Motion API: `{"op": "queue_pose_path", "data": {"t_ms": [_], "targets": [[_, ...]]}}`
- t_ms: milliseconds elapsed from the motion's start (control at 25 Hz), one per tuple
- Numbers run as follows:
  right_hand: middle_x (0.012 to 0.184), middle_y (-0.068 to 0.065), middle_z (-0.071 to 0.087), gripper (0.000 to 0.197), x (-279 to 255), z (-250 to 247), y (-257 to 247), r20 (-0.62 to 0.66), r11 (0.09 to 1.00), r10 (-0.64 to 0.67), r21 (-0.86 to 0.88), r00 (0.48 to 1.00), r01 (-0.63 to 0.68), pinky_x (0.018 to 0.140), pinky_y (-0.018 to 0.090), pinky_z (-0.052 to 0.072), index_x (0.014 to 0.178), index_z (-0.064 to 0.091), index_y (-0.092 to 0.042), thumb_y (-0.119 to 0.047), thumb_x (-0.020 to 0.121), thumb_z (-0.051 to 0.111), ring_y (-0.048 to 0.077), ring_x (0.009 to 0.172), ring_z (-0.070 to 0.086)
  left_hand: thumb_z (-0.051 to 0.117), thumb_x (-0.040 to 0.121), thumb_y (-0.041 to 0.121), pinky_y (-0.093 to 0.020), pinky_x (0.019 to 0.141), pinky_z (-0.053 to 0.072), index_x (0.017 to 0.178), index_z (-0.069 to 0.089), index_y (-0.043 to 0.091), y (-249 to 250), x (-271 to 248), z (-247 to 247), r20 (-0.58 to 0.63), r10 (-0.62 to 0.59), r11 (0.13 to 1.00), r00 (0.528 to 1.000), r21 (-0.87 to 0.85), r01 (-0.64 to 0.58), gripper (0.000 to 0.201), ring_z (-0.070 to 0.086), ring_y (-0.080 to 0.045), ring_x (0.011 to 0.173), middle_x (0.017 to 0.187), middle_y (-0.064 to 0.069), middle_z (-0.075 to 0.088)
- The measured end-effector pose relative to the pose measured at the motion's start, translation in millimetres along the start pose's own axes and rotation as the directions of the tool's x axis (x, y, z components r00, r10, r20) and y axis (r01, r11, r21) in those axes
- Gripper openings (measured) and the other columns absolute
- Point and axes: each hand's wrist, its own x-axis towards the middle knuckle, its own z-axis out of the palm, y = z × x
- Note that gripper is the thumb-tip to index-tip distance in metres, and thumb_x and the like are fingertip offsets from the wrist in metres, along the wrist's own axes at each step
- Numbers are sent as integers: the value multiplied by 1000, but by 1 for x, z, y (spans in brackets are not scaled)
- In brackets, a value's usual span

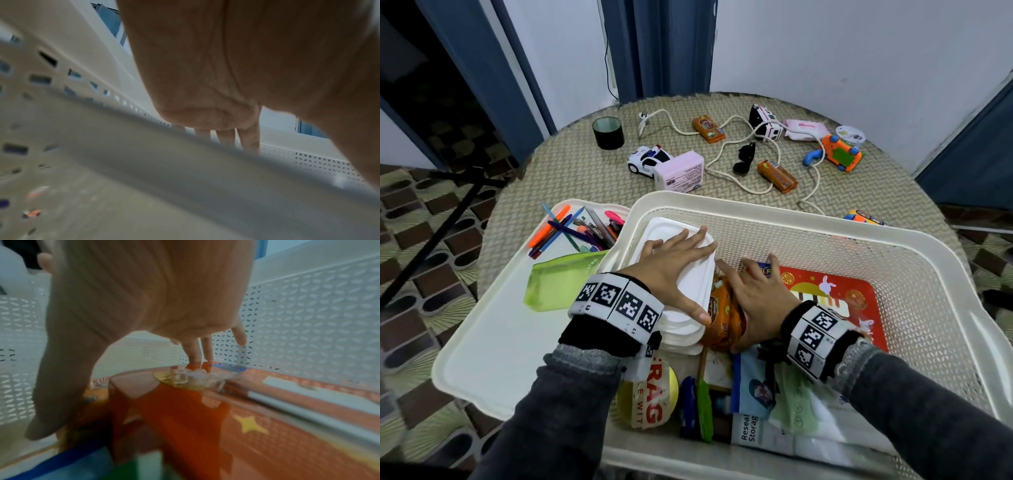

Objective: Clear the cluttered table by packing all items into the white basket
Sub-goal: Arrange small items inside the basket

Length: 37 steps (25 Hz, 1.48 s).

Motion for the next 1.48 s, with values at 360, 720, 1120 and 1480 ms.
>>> {"op": "queue_pose_path", "data": {"t_ms": [360, 720, 1120, 1480], "targets": [[138, 6, 45, 136, 5, -4, 9, -98, 966, 44, 257, 994, -17, 111, 53, 8, 150, -5, -14, -69, 54, 74, 24, 131, 32, 75, 64, 61, -42, 114, -10, 150, 0, 39, 2, -1, -1, -1, -7, 1000, 1000, -1, 7, 117, -20, -6, 143, 155, 17, -22], [129, 5, 48, 117, 26, 0, 11, -126, 968, 30, 252, 992, 3, 104, 42, 20, 143, 31, -16, -69, 50, 77, 24, 122, 42, 75, 63, 62, -41, 114, -10, 150, 1, 40, -1, 0, 1, -8, -8, 1000, 1000, 2, 8, 117, -20, -5, 143, 155, 19, -21], [122, 5, 32, 109, 30, 6, 6, -165, 923, 100, 385, 981, -29, 103, 40, 31, 139, 32, -13, -58, 53, 81, 26, 115, 38, 75, 62, 62, -43, 114, -9, 149, 0, 42, -1, 1, 0, -6, -7, 1000, 1000, -6, 7, 117, -19, -4, 143, 155, 20, -22], [136, 7, 26, 123, 22, 3, 16, -107, 900, -33, 430, 994, 76, 110, 41, 24, 149, 16, -15, -53, 55, 85, 28, 125, 31, 76, 63, 61, -41, 113, -8, 148, -1, 43, 0, 1, -1, 1, -8, 1000, 1000, -4, 8, 116, -19, -4, 142, 154, 20, -22]]}}
